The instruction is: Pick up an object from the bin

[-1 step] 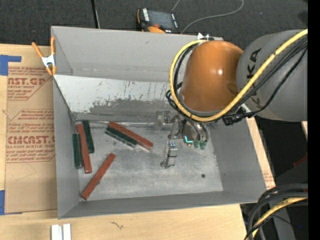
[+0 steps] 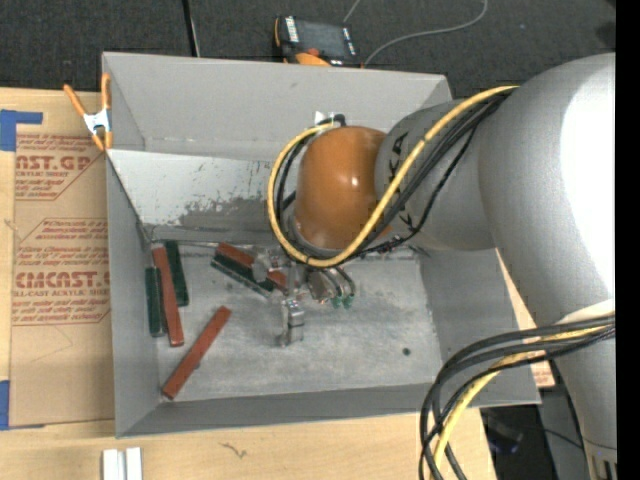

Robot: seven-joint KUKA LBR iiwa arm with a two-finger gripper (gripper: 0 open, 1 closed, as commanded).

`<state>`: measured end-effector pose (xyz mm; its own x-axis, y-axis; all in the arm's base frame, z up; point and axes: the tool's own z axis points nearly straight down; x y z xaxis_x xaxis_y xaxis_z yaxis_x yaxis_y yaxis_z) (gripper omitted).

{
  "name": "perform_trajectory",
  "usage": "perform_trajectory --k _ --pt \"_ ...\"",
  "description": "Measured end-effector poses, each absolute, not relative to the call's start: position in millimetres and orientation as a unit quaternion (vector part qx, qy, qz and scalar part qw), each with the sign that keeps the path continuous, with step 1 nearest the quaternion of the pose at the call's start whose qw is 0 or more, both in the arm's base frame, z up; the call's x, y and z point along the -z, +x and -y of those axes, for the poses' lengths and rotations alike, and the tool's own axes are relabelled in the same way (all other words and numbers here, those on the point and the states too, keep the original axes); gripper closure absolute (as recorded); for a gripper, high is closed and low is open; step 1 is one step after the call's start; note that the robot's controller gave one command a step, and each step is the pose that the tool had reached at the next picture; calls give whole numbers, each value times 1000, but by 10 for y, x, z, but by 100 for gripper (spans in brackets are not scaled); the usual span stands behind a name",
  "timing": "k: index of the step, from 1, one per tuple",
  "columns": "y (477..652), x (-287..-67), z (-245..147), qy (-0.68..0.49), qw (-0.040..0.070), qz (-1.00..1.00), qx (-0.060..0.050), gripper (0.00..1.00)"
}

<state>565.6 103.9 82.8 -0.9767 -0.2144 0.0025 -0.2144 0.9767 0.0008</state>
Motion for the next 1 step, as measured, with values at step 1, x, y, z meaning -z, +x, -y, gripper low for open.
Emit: perform_trajectory --k 1 --pt "5934 -701 -1674 160 -3 987 1 0"
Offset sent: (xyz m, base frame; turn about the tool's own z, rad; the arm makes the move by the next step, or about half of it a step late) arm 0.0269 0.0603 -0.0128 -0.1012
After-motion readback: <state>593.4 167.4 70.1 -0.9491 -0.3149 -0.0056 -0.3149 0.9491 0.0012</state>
